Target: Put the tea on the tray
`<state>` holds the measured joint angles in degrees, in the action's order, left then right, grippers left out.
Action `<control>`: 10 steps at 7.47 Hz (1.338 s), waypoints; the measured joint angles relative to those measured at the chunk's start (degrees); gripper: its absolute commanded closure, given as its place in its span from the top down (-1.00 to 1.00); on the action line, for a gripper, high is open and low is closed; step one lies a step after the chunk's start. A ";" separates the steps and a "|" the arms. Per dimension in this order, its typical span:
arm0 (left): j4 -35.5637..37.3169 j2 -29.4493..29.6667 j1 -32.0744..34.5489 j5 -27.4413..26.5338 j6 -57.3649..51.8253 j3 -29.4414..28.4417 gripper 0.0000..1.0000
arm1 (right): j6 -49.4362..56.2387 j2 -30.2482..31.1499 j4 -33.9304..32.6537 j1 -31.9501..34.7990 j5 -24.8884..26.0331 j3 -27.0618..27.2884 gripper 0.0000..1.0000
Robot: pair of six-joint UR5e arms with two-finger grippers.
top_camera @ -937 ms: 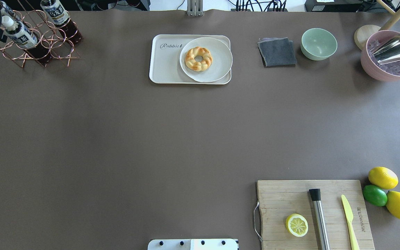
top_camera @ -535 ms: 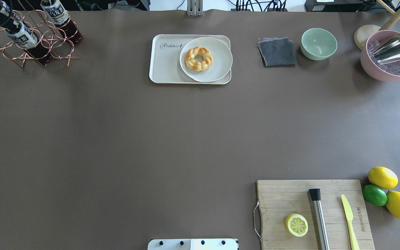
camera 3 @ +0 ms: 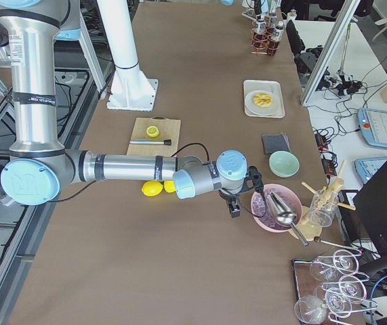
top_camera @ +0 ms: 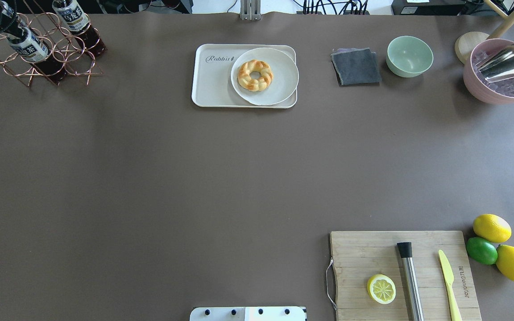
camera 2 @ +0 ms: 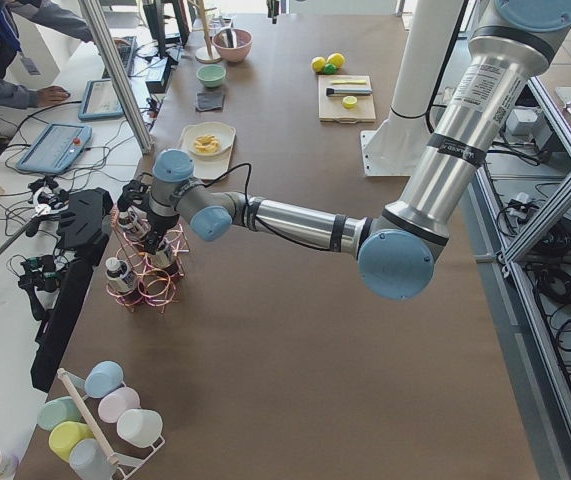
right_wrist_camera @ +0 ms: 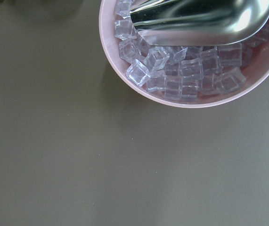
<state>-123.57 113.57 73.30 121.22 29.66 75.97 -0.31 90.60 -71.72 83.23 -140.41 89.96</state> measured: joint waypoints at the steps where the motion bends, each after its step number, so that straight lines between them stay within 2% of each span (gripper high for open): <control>1: -1.32 -0.01 0.00 -0.01 0.12 -0.95 -0.07 | 0.04 0.12 0.00 0.00 -0.06 0.10 0.98; 4: -2.34 0.25 0.00 0.12 1.33 -1.50 -0.07 | 0.09 1.55 0.04 0.06 -0.20 2.10 0.98; 6: -2.44 0.35 0.03 0.04 1.76 -1.32 0.43 | 0.16 2.10 0.04 0.08 -0.21 2.63 0.98; 9: -2.46 0.81 0.09 -0.08 1.77 -1.35 0.29 | 0.22 2.21 0.05 0.09 -0.15 2.68 0.98; 10: -2.38 1.17 0.13 -0.32 1.77 -1.59 0.16 | 0.22 2.21 0.04 0.09 -0.10 2.65 0.98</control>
<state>-125.95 114.74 73.44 120.90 31.43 74.39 -0.09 92.81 -71.68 83.32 -140.50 92.61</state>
